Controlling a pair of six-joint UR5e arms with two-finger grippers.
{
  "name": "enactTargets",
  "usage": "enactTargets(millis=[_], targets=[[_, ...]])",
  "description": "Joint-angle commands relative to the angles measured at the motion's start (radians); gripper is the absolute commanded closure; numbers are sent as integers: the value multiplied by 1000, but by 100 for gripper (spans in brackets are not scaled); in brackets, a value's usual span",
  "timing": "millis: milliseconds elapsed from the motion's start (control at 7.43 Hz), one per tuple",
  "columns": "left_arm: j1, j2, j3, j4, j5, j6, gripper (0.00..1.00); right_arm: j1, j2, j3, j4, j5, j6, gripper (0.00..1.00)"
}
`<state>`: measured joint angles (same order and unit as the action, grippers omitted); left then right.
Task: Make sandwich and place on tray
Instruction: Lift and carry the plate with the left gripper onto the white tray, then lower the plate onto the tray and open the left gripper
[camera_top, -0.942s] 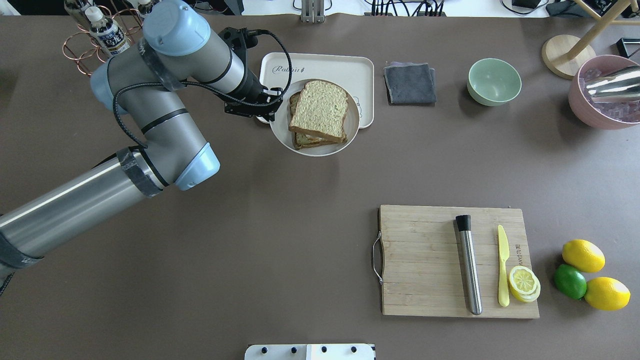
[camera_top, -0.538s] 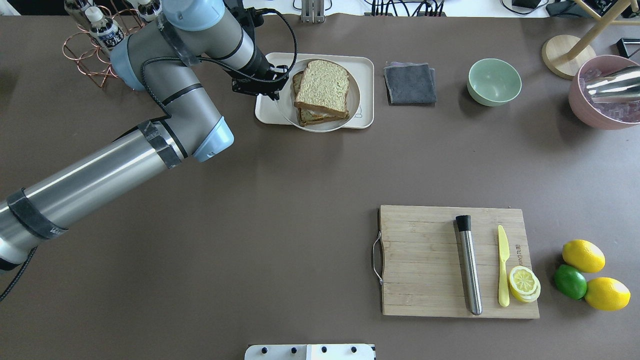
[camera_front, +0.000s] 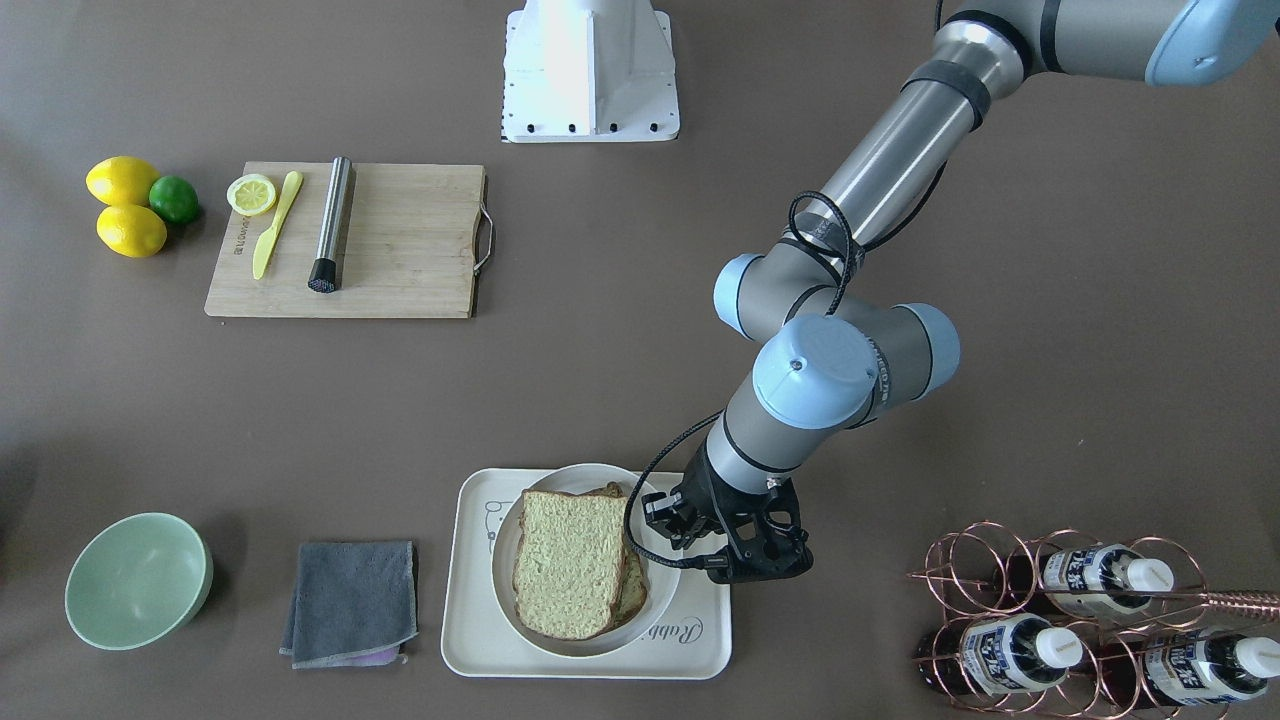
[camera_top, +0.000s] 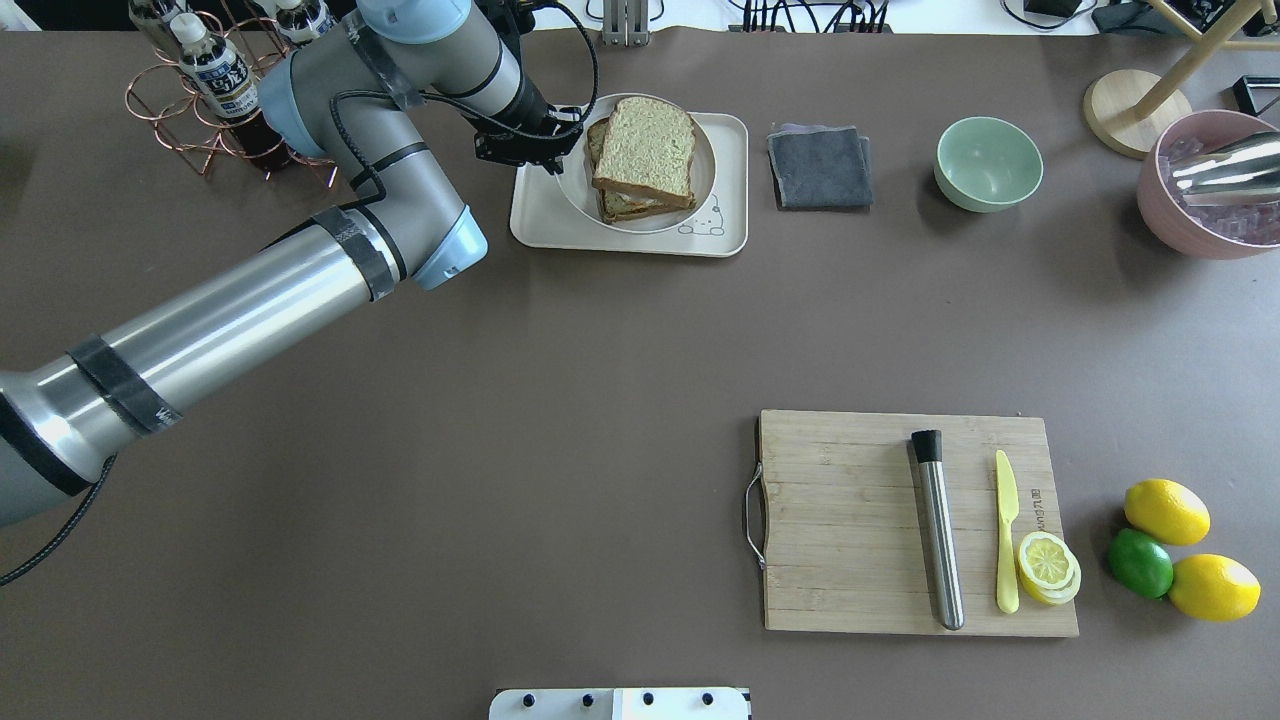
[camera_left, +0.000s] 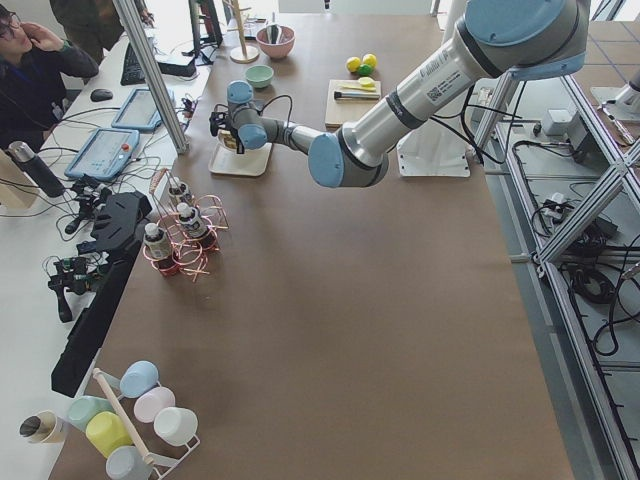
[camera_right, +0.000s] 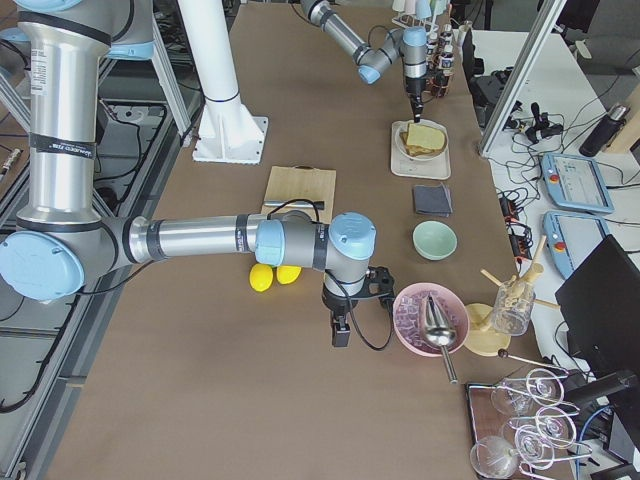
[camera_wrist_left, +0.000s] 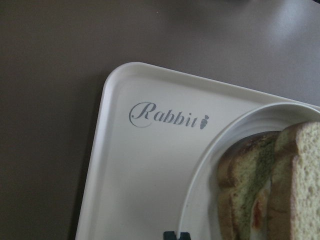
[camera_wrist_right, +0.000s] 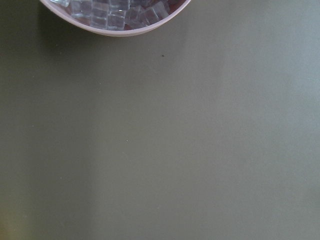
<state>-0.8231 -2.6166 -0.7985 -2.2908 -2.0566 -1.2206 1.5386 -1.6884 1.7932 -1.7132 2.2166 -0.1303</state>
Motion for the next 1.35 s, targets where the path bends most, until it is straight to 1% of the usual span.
enactTargets(millis=[0, 135, 269, 404, 673, 808, 942, 1212], targets=[[15, -33, 94, -50, 61, 0, 100, 0, 1, -2, 0, 0, 1, 0], [16, -34, 96, -52, 61, 0, 100, 0, 1, -2, 0, 0, 1, 0], [16, -40, 96, -58, 62, 0, 11, 0, -1, -2, 0, 0, 1, 0], [18, -42, 93, -61, 62, 0, 1, 0, -2, 0, 0, 2, 1, 0], [18, -31, 52, -58, 61, 0, 1, 0, -5, -2, 0, 2, 0, 0], [16, 24, -32, -47, 55, -2, 1, 0, -7, -2, 0, 2, 1, 0], [10, 109, -179, 3, 47, 1, 1, 0, -7, -2, 0, 2, 0, 0], [7, 283, -553, 262, -31, 3, 1, 0, -8, -2, 0, 0, -2, 0]])
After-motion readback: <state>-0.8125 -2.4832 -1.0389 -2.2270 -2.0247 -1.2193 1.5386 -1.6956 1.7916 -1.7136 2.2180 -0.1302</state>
